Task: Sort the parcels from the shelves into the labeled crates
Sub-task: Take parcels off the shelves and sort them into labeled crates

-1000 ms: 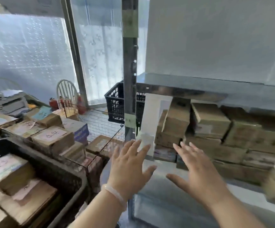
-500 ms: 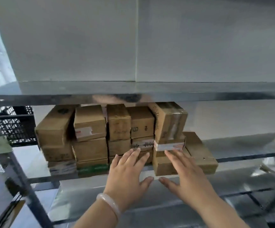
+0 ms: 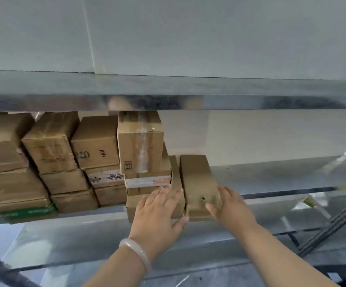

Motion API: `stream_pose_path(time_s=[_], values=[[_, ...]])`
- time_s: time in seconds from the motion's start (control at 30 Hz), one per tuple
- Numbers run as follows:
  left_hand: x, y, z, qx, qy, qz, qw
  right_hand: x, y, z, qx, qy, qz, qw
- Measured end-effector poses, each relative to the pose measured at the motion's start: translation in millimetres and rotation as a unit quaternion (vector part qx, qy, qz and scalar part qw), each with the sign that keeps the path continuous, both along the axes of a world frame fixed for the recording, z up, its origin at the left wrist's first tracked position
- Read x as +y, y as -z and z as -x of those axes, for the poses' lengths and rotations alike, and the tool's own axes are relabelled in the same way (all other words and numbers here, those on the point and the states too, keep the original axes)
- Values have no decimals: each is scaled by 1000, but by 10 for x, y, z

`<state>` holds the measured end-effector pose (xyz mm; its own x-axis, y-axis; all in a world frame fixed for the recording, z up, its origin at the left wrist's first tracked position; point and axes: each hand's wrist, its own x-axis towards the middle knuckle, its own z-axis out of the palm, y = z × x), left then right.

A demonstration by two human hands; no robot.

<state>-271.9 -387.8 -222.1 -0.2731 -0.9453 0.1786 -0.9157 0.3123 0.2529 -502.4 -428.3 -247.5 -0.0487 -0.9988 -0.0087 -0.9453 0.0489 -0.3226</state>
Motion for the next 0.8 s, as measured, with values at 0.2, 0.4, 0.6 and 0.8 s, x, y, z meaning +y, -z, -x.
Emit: stream_pose_path(time_s=[0.2,0.4,0.6,0.8], values=[[-83,60,174,-4,-12,-35,999,-437,441,203,-375,177,-128,901],[-151,124,255,7,-10,-68,998,-383,784,221,-584,221,-203,754],[-240,79,485,42,15,-114,993,146,615,263,-599,192,-85,773],[-176,-114,765,222,-13,-179,959,857,233,174,-529,125,37,839]])
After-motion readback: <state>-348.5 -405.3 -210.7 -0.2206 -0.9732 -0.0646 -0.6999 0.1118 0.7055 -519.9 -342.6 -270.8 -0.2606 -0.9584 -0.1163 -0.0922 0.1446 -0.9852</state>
